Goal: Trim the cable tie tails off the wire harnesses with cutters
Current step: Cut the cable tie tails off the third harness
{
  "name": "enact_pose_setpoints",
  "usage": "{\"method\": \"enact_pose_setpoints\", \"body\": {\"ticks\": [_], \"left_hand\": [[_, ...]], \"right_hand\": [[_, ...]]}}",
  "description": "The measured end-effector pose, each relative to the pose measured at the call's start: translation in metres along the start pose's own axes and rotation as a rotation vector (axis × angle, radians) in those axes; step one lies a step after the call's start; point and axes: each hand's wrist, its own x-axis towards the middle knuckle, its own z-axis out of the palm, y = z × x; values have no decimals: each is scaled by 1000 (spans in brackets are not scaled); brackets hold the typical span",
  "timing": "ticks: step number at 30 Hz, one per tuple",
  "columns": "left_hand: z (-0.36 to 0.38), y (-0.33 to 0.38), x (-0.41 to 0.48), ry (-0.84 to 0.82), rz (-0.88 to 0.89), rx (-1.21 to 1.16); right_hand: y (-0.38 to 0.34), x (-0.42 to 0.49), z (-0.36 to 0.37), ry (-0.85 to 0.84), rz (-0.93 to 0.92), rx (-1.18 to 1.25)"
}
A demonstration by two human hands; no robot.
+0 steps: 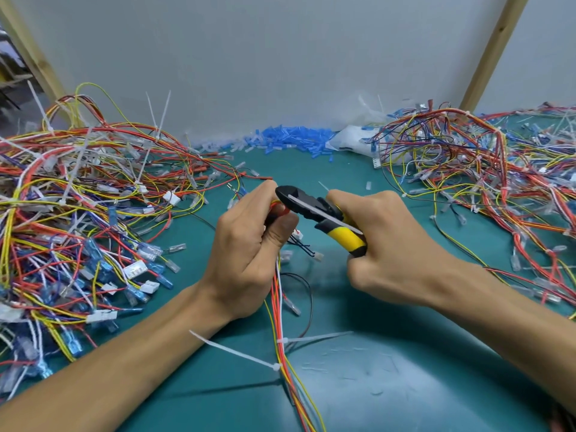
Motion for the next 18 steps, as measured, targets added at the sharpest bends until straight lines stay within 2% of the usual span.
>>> {"method": "enact_pose_setpoints", "body": {"ticks": [9, 14, 18], "left_hand": [[-1, 2, 2, 21, 9, 16], [-3, 1, 3, 44, -36, -19], [-2, 0, 4, 73, -89, -43]], "right_hand": [[-10, -2, 4, -26, 66, 140], [-4, 2, 2, 6, 264, 390], [-2, 7, 2, -20, 467, 787]]}}
